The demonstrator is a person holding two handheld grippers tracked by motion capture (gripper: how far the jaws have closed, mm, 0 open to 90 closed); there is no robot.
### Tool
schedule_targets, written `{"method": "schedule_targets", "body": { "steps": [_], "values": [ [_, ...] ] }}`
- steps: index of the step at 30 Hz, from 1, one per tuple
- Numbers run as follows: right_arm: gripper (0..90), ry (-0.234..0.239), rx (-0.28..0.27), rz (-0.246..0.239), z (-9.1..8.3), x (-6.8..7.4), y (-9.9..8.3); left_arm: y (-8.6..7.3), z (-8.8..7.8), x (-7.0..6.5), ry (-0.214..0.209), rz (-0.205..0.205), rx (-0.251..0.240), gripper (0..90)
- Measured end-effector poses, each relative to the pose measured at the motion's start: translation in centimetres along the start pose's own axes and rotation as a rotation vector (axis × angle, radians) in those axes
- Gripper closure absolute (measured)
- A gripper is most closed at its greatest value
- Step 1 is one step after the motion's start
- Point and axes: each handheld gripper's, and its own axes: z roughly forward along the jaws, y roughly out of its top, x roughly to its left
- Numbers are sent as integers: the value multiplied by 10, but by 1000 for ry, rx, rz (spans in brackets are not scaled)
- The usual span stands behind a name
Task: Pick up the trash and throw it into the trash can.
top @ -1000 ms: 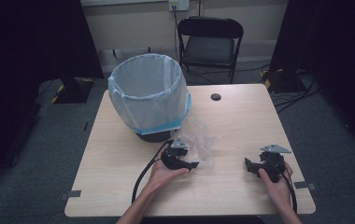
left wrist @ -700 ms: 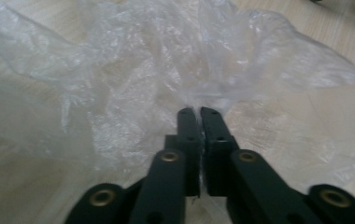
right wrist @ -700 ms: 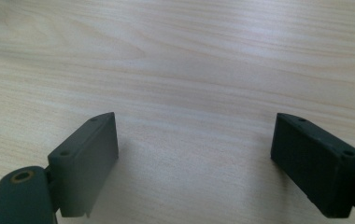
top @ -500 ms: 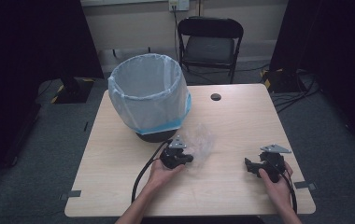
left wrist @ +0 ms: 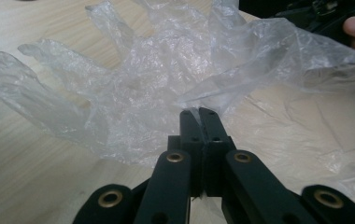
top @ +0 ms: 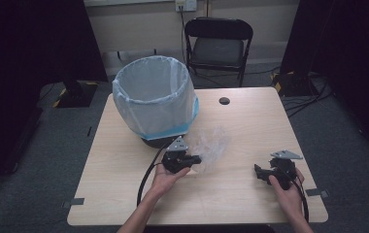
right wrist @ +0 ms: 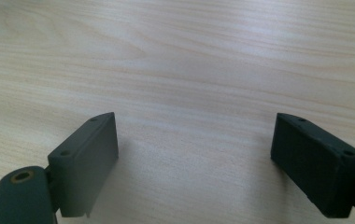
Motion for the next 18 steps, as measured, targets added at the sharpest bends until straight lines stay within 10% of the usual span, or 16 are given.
{"method": "schedule_targets", "body": {
  "steps": [18],
  "values": [
    [141,0,0,0,0,0,0,52,-18,-20,-63,85,-117,900]
  ]
}}
